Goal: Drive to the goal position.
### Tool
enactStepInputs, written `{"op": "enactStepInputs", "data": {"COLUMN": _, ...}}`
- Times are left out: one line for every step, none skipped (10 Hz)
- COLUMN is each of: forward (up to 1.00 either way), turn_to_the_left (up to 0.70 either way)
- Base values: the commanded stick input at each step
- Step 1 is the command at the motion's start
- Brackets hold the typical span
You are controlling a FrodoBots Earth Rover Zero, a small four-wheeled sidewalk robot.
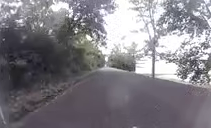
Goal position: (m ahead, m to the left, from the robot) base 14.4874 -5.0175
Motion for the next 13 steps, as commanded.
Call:
{"op": "enactStepInputs", "data": {"forward": 0.70, "turn_to_the_left": 0.00}}
{"op": "enactStepInputs", "data": {"forward": 0.70, "turn_to_the_left": 0.00}}
{"op": "enactStepInputs", "data": {"forward": 0.70, "turn_to_the_left": 0.00}}
{"op": "enactStepInputs", "data": {"forward": 0.70, "turn_to_the_left": 0.00}}
{"op": "enactStepInputs", "data": {"forward": 0.70, "turn_to_the_left": 0.00}}
{"op": "enactStepInputs", "data": {"forward": 0.70, "turn_to_the_left": 0.00}}
{"op": "enactStepInputs", "data": {"forward": 0.70, "turn_to_the_left": 0.00}}
{"op": "enactStepInputs", "data": {"forward": 0.70, "turn_to_the_left": 0.00}}
{"op": "enactStepInputs", "data": {"forward": 0.70, "turn_to_the_left": 0.00}}
{"op": "enactStepInputs", "data": {"forward": 0.70, "turn_to_the_left": 0.00}}
{"op": "enactStepInputs", "data": {"forward": 0.70, "turn_to_the_left": 0.00}}
{"op": "enactStepInputs", "data": {"forward": 0.70, "turn_to_the_left": 0.00}}
{"op": "enactStepInputs", "data": {"forward": 0.70, "turn_to_the_left": 0.00}}
